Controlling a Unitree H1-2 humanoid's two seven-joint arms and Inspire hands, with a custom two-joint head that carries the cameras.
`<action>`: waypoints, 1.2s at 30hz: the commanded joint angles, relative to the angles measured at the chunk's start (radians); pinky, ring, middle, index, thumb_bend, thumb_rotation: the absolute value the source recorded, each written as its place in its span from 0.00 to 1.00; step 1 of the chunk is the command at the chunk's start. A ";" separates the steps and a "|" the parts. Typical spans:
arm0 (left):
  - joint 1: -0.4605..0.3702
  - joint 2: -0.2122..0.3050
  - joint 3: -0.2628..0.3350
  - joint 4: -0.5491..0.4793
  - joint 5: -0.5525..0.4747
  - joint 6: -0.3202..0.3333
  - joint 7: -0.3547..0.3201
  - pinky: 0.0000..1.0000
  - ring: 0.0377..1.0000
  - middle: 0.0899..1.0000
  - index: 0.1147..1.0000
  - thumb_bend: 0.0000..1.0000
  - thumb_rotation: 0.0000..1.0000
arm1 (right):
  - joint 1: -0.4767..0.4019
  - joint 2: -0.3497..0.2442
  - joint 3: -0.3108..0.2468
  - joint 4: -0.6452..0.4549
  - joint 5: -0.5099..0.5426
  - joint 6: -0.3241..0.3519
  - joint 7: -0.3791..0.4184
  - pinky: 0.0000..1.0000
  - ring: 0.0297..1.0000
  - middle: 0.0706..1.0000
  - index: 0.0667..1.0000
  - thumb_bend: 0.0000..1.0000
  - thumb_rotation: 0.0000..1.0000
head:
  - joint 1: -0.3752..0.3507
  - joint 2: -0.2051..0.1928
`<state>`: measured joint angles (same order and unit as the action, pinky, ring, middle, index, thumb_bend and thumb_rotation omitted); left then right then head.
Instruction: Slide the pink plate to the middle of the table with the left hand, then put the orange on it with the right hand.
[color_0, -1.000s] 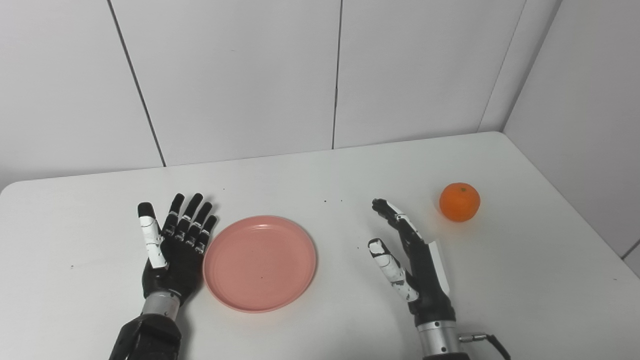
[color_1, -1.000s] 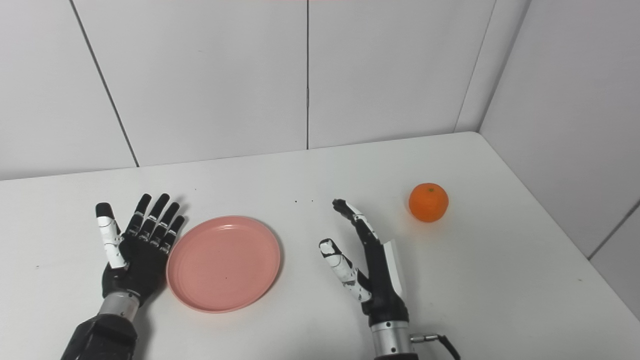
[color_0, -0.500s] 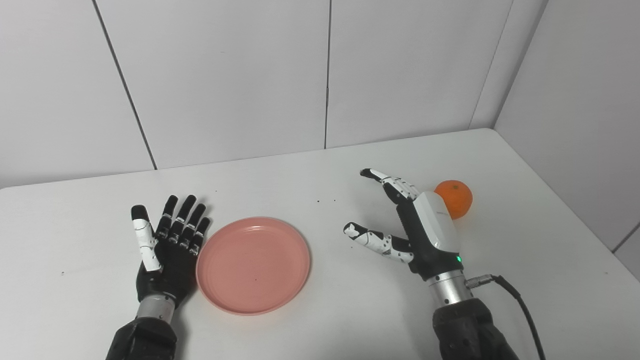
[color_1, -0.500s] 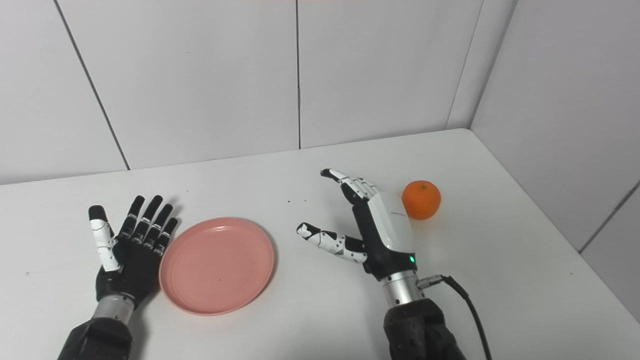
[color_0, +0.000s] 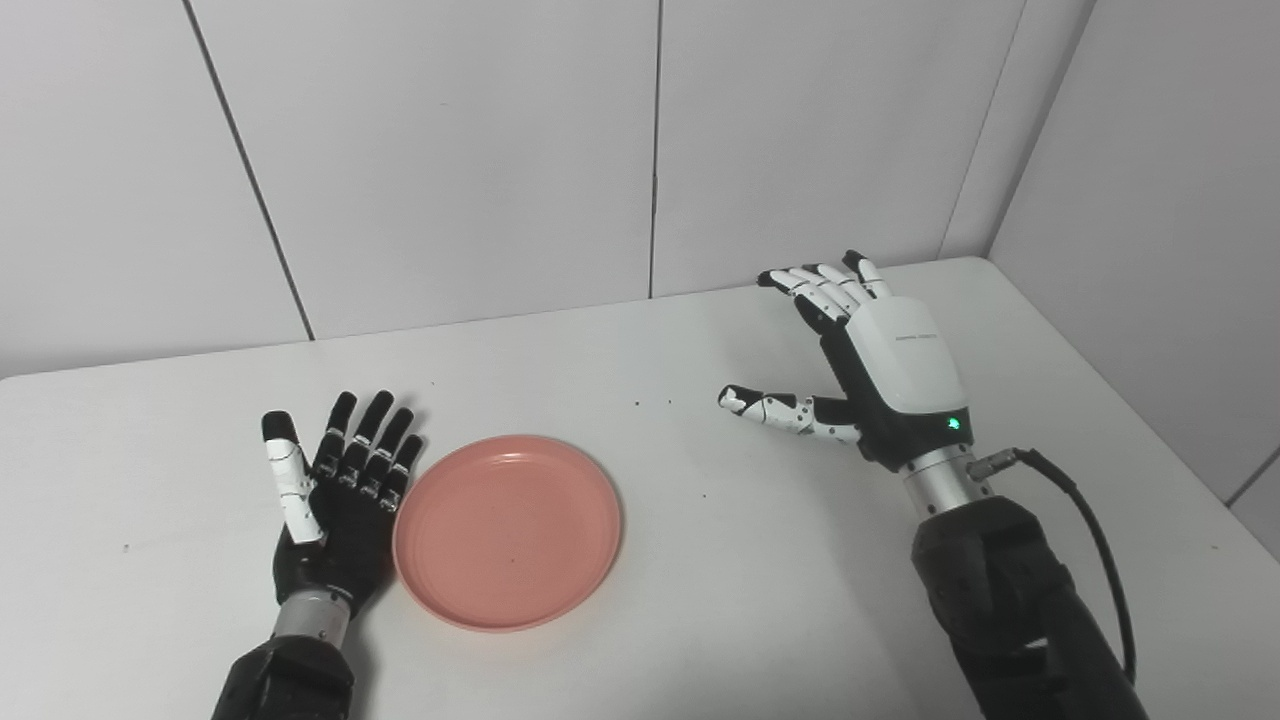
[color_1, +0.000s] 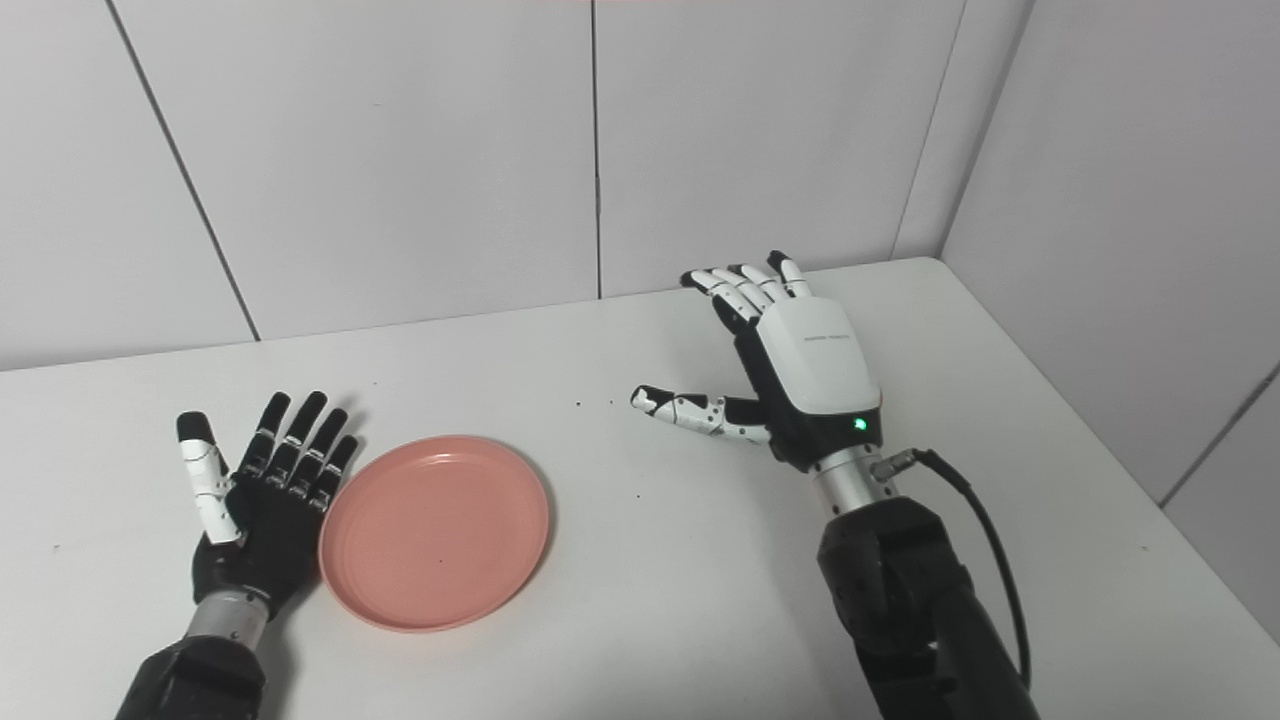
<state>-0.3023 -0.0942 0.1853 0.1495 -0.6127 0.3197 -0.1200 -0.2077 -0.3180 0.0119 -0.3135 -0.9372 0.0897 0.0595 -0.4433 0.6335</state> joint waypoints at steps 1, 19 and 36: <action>0.012 0.000 0.000 0.026 0.015 0.038 0.025 0.99 0.93 0.91 0.97 0.87 0.76 | -0.061 -0.039 -0.024 0.005 -0.009 0.026 -0.001 0.96 0.86 0.81 0.78 0.84 1.00 | 0.001 -0.001; 0.013 0.001 0.000 0.032 0.019 0.034 0.017 0.99 0.93 0.91 0.97 0.86 0.76 | -0.131 -0.164 -0.052 0.163 0.039 0.000 -0.059 0.89 0.77 0.75 0.74 0.86 1.00 | 0.001 -0.001; 0.015 -0.004 0.007 0.032 0.012 0.036 0.021 0.99 0.93 0.91 0.97 0.86 0.74 | -0.159 -0.193 -0.040 0.299 0.077 0.029 -0.064 0.78 0.74 0.74 0.74 0.88 1.00 | 0.001 0.003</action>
<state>-0.3047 -0.0931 0.1882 0.1514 -0.6129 0.3198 -0.1297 -0.3235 -0.4802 -0.0203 -0.0030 -0.8685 0.1166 0.0255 -0.4433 0.6366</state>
